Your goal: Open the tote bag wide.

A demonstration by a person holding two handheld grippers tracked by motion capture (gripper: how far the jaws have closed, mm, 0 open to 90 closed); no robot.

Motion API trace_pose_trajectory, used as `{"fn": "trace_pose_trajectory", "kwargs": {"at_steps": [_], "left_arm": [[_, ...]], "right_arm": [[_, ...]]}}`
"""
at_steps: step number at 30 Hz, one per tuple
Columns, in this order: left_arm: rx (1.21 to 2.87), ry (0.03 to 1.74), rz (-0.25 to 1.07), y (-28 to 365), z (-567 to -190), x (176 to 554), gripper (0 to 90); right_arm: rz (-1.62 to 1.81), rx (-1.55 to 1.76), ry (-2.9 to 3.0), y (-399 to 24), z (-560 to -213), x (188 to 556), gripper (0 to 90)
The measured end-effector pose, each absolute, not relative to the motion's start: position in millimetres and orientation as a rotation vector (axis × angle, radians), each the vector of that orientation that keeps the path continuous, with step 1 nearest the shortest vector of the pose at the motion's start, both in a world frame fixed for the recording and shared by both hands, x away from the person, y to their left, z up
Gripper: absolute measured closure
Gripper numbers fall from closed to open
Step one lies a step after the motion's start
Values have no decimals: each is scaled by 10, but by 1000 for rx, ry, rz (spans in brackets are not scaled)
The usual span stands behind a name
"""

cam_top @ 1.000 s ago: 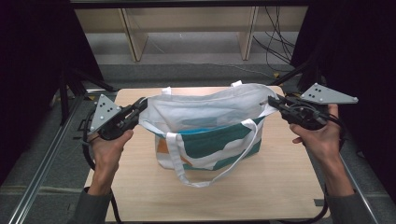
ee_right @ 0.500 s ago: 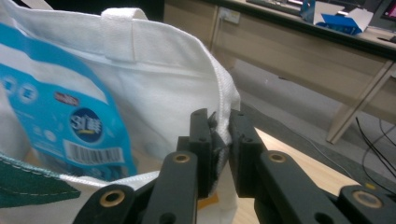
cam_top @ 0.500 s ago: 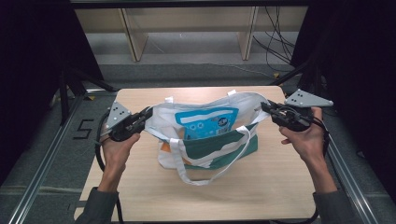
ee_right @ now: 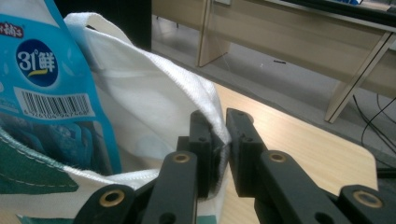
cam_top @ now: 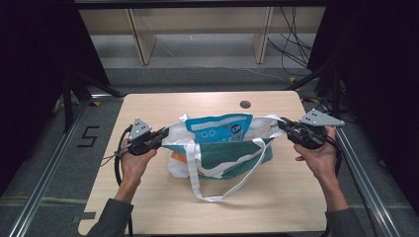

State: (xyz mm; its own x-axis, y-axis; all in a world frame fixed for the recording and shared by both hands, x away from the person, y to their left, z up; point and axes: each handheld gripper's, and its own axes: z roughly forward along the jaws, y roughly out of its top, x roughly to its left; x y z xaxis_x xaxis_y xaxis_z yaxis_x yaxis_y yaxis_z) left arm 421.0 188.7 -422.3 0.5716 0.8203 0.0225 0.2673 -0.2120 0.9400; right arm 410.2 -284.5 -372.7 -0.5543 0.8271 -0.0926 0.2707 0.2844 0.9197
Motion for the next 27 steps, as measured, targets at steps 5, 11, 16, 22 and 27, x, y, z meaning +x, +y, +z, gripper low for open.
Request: {"fn": "trace_pose_trajectory", "kwargs": {"at_steps": [5, 11, 16, 22, 27], "left_arm": [[1729, 975, 560, 1882, -4413, 4268, 862], [1791, 1004, 536, 1815, -4627, 4334, 855], [1839, 1018, 506, 1752, -4777, 4357, 853], [1990, 1040, 462, 1697, -5090, 4392, 845], [2006, 1036, 471, 1672, -5118, 4398, 843]], "right_arm": [[1241, 968, 1982, -2840, -3825, 4106, 817], [1178, 1007, 2034, -2820, -4106, 4185, 816], [1120, 1062, 2116, -2803, -4384, 4266, 814], [1007, 1046, 2205, -2738, -4672, 4298, 814], [881, 1009, 2292, -2656, -4958, 4321, 816]]}}
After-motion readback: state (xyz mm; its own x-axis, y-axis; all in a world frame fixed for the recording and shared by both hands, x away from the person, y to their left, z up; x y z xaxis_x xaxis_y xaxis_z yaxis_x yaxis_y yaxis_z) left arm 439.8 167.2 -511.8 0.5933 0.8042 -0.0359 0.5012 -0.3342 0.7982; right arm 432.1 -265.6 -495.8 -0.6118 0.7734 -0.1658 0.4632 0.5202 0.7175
